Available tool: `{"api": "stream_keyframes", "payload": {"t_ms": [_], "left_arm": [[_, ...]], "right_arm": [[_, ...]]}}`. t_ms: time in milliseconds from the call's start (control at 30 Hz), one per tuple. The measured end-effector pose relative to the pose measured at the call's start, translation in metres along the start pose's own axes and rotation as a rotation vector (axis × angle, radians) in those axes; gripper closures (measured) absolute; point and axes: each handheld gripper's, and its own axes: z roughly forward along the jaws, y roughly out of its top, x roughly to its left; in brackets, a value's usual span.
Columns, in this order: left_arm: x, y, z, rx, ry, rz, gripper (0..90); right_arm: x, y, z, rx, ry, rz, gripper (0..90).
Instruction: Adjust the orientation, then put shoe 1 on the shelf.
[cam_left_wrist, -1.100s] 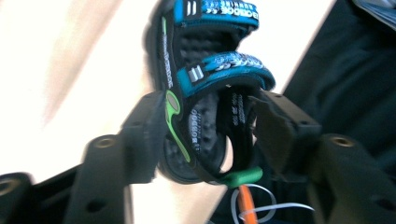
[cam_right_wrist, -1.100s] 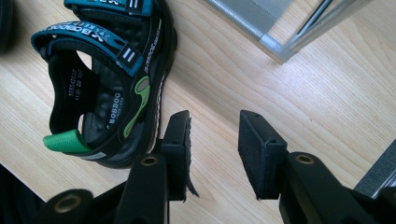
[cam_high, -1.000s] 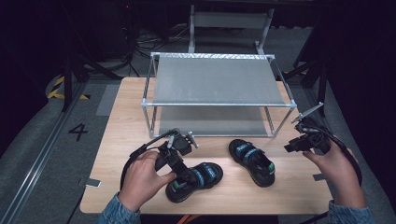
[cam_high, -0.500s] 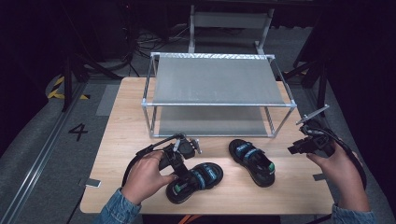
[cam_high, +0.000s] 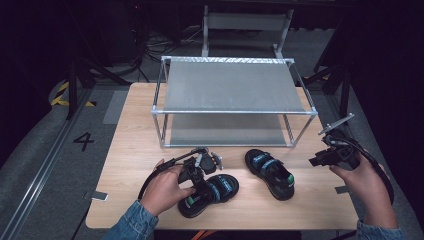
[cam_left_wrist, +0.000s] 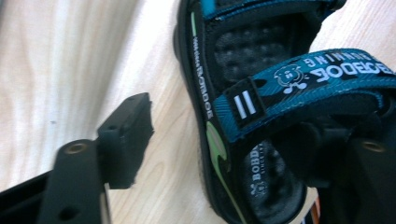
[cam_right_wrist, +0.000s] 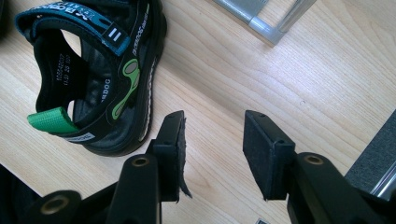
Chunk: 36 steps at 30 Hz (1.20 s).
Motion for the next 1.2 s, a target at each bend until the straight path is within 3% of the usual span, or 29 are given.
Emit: {"api": "stream_keyframes", "payload": {"t_ms": [133,267,367,500,800,1200], "left_arm": [[0.004,0.001,0.001,-0.002,-0.086,-0.02,49.9],[0.006,-0.002,-0.005,-0.026,-0.071,-0.045,63.8],[0.011,-0.004,-0.008,-0.047,-0.091,-0.084,70.0],[0.012,-0.005,-0.009,-0.051,-0.097,-0.114,73.4],[0.016,-0.01,-0.02,-0.074,-0.086,-0.141,75.4],[0.023,-0.016,-0.044,-0.104,-0.073,-0.211,75.8]], "right_arm": [[0.001,0.0,0.001,0.004,0.0,-0.002,59.2],[0.001,0.0,0.001,0.003,0.0,-0.004,59.2],[0.001,0.0,0.001,0.006,-0.002,-0.001,59.2],[0.001,0.001,0.002,0.007,-0.001,-0.004,59.3],[0.001,0.0,0.002,0.006,-0.001,0.001,59.4],[0.001,0.002,0.004,0.005,0.016,0.013,59.5]]}}
